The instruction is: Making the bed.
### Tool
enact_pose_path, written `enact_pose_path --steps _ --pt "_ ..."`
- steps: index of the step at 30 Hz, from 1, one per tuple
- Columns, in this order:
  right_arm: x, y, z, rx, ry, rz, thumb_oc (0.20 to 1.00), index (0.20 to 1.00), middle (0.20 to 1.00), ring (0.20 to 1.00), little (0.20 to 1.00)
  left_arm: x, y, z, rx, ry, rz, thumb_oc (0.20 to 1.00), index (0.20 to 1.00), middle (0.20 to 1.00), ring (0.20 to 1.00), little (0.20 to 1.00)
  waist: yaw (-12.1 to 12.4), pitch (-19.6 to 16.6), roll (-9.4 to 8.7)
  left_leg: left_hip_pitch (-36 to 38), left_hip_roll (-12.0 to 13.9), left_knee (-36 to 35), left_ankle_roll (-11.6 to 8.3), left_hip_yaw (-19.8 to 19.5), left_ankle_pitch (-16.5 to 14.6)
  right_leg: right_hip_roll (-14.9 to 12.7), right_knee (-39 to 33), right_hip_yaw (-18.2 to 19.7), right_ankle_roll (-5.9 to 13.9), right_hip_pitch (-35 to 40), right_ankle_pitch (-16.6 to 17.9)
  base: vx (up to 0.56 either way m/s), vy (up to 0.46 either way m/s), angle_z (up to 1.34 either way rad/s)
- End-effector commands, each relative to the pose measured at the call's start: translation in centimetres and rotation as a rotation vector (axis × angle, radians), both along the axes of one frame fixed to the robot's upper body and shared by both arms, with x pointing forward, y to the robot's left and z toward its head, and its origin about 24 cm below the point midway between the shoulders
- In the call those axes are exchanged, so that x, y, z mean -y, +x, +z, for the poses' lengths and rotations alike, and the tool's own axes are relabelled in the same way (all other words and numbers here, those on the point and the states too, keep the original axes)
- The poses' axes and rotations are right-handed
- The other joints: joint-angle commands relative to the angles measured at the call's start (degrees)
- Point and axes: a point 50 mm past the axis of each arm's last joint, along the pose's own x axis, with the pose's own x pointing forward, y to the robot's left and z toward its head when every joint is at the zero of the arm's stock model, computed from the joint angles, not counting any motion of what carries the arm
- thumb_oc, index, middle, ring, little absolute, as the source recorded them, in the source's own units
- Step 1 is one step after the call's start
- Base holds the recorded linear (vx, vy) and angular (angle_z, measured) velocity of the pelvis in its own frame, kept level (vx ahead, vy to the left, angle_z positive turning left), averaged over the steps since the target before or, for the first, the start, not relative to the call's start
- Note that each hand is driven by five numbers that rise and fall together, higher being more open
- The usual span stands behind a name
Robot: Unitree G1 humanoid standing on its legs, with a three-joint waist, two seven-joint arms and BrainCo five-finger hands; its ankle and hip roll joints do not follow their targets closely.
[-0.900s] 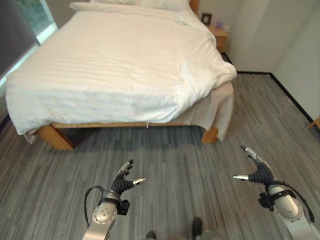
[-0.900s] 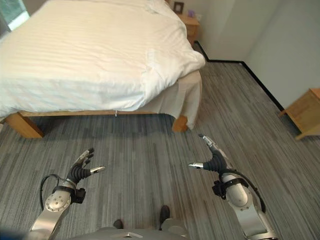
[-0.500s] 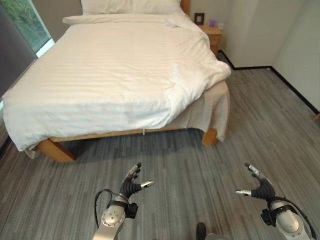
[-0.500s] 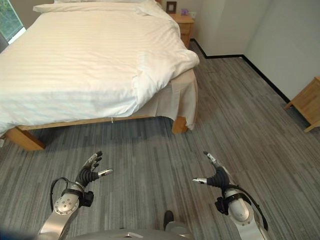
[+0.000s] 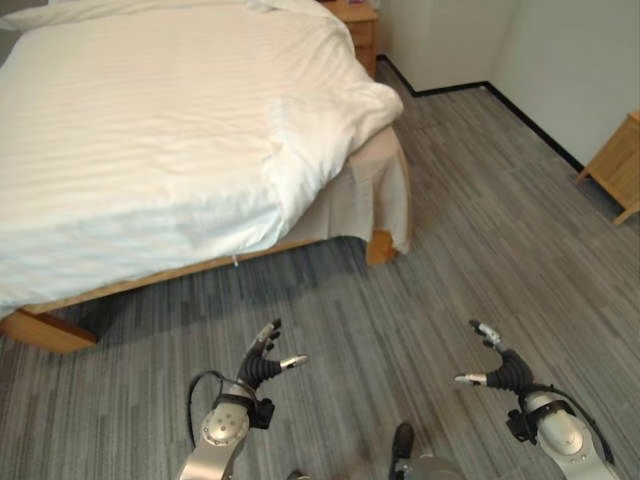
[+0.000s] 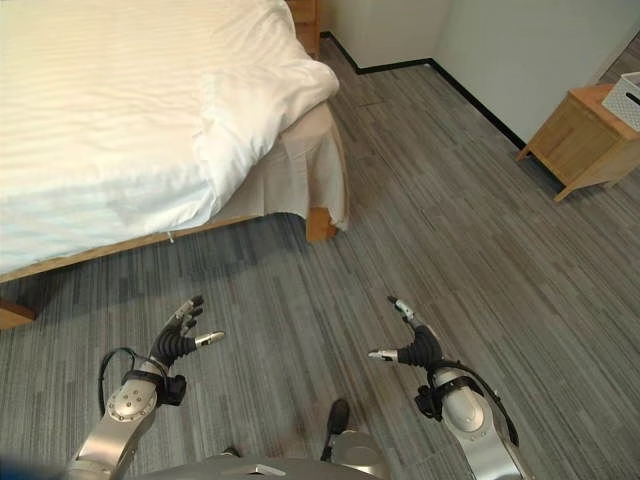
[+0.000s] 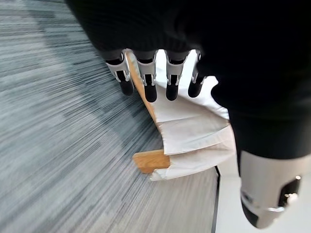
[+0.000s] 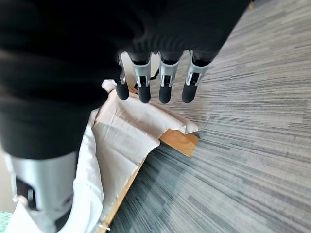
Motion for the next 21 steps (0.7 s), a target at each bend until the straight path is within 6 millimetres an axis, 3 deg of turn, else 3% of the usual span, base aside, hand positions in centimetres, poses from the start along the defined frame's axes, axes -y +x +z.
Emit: enact_pose_path --steps 1,2,3,6,7,8,10,12,13,14,15,16,17,18,19,20,21 --pt "1.7 1.1 2.7 0.104 -0.07 0.025 1.0 1.0 1.0 1.0 1.0 2.0 1.7 1.9 0.124 -0.089 -0.051 1.0 1.0 1.0 1.0 1.0 1.6 2.2 0.31 -4.6 -3.7 2.6 0.93 -3.2 7.9 -0.1 0.7 2.1 3.84 5.1 -6.0 0.18 -0.109 -0.44" --pt "1.7 1.4 2.8 0.1 -0.086 0.03 1.0 1.0 1.0 1.0 1.0 2.4 1.6 1.9 0.127 -0.104 -0.052 1.0 1.0 1.0 1.0 1.0 2.4 2.3 0.35 -7.3 -7.2 1.3 1.61 -4.1 6.1 -0.4 0.7 3.0 4.14 5.9 -6.5 0.2 -0.077 -0.43" --pt "1.6 1.6 2.9 0.104 -0.084 0.035 1.0 1.0 1.0 1.0 1.0 2.5 1.6 1.9 0.132 -0.119 -0.052 1.0 1.0 1.0 1.0 1.0 2.9 2.1 0.55 -8.6 -8.9 -1.7 2.19 -3.5 5.1 -0.3 0.7 3.5 4.46 6.4 -7.0 0.24 -0.081 -0.3" --pt "1.4 1.7 2.8 0.105 -0.069 0.035 1.0 1.0 1.0 1.0 1.0 2.6 1.3 1.9 0.13 -0.142 -0.046 1.0 1.0 1.0 1.0 1.0 3.7 1.2 0.68 -9.5 -10.4 -8.5 2.28 -0.2 3.5 -0.2 0.7 4.4 5.46 7.9 -9.1 0.31 -0.049 -0.28" --pt "1.5 1.6 2.8 0.106 -0.078 0.035 1.0 1.0 1.0 1.0 1.0 2.7 1.3 1.9 0.129 -0.148 -0.046 1.0 1.0 1.0 1.0 1.0 3.4 0.8 1.42 -9.7 -10.0 -13.3 2.05 3.0 4.5 0.5 0.7 4.0 5.71 8.8 -10.0 0.65 0.028 -0.25" --pt "1.7 1.6 2.4 0.092 -0.133 0.031 1.0 1.0 1.0 1.0 1.0 3.1 1.1 1.3 0.109 -0.153 -0.029 1.0 1.0 1.0 1.0 1.0 2.9 -1.2 2.67 -6.5 -11.2 -28.3 2.47 11.1 8.6 1.0 1.1 3.2 6.85 11.9 -12.1 0.65 0.031 -0.04" --pt "1.5 1.9 2.5 0.097 -0.146 0.039 1.0 1.0 1.0 1.0 1.0 3.1 1.1 1.3 0.112 -0.15 -0.019 1.0 1.0 1.0 1.0 1.0 2.9 -1.9 2.62 -5.6 -11.6 -29.8 2.75 12.4 9.1 0.9 2.0 2.7 7.24 13.1 -13.3 0.54 0.008 0.16" --pt "0.7 2.3 2.6 0.105 -0.159 0.07 1.0 1.0 1.0 1.0 1.0 2.6 0.9 1.4 0.118 -0.15 0.02 1.0 1.0 1.0 1.0 1.0 3.4 -3.7 2.55 -3.1 -12.6 -30.5 4.6 11.3 8.9 0.2 7.2 2.2 7.95 13.9 -14.9 0.59 0.034 0.01" --pt "0.1 2.6 2.5 0.106 -0.156 0.086 1.0 1.0 1.0 1.0 1.0 2.4 0.7 1.3 0.112 -0.14 0.031 1.0 1.0 1.0 1.0 1.0 4.4 -4.3 1.7 -1.7 -14.4 -30.8 6.41 9.1 7.7 -1.1 14.5 1.8 9.5 12.5 -12.9 0.37 0.061 -0.08" --pt "0.1 2.6 2.5 0.106 -0.156 0.086 1.0 1.0 1.0 1.0 1.0 2.4 0.7 1.3 0.112 -0.14 0.032 1.0 1.0 1.0 1.0 1.0 4.4 -4.4 1.64 -1.7 -14.4 -30.8 6.43 9.1 7.6 -1.2 14.6 1.9 9.53 12.4 -13.0 0.41 0.145 -0.18" --pt "-0.4 2.4 1.6 0.081 -0.164 0.092 1.0 1.0 1.0 1.0 1.0 2.5 1.1 1.4 0.113 -0.121 0.022 1.0 1.0 1.0 1.0 1.0 4.4 -3.5 0.87 1.9 -16.9 -30.9 9.31 8.1 4.5 -5.5 33.7 1.8 15.67 4.9 -0.7 0.35 0.146 -0.33" --pt "-0.6 2.4 1.4 0.079 -0.195 0.097 1.0 1.0 1.0 1.0 1.0 2.6 1.4 1.5 0.11 -0.105 0.012 1.0 1.0 1.0 1.0 1.0 3.7 -2.9 1.2 4.0 -17.3 -30.9 10.28 8.0 3.4 -7.3 40.5 1.9 16.03 2.5 3.7 0.51 0.115 -0.24" --pt "-0.7 2.6 1.8 0.102 -0.191 0.09 1.0 1.0 1.0 1.0 1.0 2.5 2.1 2.1 0.136 -0.087 0.006 1.0 1.0 1.0 1.0 1.0 2.2 -1.8 1.76 5.9 -16.2 -30.9 10.4 6.8 3.0 -6.3 45.6 2.9 15.33 -2.1 3.9 0.28 0.011 0.2" --pt "-0.8 2.6 1.8 0.105 -0.191 0.09 1.0 1.0 1.0 1.0 1.0 2.5 2.1 2.2 0.138 -0.086 0.007 1.0 1.0 1.0 1.0 1.0 2.1 -1.7 1.57 5.8 -16.5 -30.9 10.55 6.6 2.8 -6.6 46.4 2.9 15.41 -2.6 3.5 0.21 -0.076 0.85" --pt "-1.0 2.7 1.9 0.117 -0.181 0.085 1.0 1.0 1.0 1.0 1.0 2.3 2.7 2.7 0.168 -0.058 0.018 1.0 1.0 1.0 1.0 1.0 1.2 -1.3 2.39 6.4 -15.0 -30.9 10.73 6.6 3.0 -6.7 48.5 1.8 13.02 -6.1 1.9 0.27 -0.115 1.7" --pt "-1.0 2.9 2.0 0.137 -0.192 0.059 1.0 1.0 1.0 1.0 1.0 2.0 3.6 3.8 0.22 -0.041 0.037 1.0 1.0 1.0 1.0 1.0 0.3 -1.0 3.16 7.5 -14.3 -30.9 10.12 4.2 2.3 -8.8 45.7 -0.2 10.75 -8.7 -1.4 0.45 -0.192 1.62" --pt "-1.1 3.1 2.2 0.152 -0.204 0.053 1.0 1.0 1.0 1.0 1.0 1.8 4.1 4.4 0.254 -0.039 0.056 1.0 1.0 1.0 1.0 1.0 0.1 -1.0 2.74 8.4 -14.5 -30.9 9.07 2.4 0.8 -9.3 40.1 1.6 10.66 -9.7 -4.4 0.41 -0.22 1.48"
